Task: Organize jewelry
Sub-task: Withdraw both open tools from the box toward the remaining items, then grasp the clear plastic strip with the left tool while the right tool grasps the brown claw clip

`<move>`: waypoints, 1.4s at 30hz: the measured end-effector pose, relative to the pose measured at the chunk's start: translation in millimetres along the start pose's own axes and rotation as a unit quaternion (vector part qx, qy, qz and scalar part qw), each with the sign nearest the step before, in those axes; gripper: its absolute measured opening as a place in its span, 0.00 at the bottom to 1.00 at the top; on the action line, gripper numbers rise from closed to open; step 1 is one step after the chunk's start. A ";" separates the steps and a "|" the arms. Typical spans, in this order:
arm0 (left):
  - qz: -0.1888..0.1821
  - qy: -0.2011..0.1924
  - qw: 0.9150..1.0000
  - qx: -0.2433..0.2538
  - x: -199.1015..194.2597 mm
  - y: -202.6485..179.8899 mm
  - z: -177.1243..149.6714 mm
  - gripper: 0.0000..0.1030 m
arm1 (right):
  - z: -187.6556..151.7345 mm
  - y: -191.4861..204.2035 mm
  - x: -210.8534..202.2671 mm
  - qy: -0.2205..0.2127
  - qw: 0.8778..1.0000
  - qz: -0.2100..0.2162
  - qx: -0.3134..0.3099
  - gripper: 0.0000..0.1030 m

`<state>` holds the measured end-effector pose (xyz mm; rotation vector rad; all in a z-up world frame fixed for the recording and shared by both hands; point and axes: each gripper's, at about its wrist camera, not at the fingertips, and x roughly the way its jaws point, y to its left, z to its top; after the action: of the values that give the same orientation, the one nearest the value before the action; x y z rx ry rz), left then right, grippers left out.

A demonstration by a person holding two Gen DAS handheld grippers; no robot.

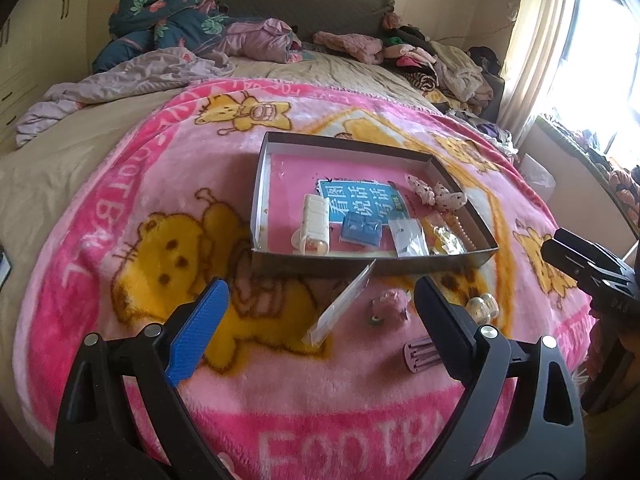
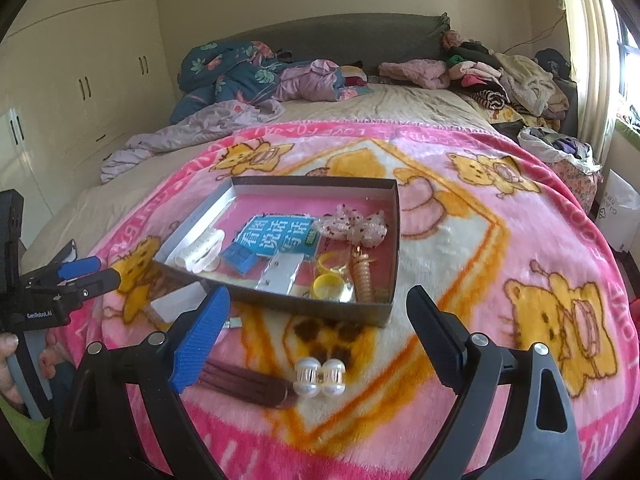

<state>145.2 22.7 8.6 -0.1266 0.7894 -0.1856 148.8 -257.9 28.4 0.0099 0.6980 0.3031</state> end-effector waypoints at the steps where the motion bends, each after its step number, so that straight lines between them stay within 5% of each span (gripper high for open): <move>1: 0.000 0.000 1.000 0.001 -0.6 -0.2 -1.3 0.83 | -2.5 0.8 -0.6 0.002 1.000 0.001 -0.001 0.85; 42: 0.027 0.016 0.999 0.021 -9.4 -2.5 -62.9 0.83 | -83.6 23.7 6.7 0.068 0.997 0.028 0.016 0.85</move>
<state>93.4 19.6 -28.3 -0.0619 0.8194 -0.1536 94.2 -241.0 -37.4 0.0408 0.8382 0.3492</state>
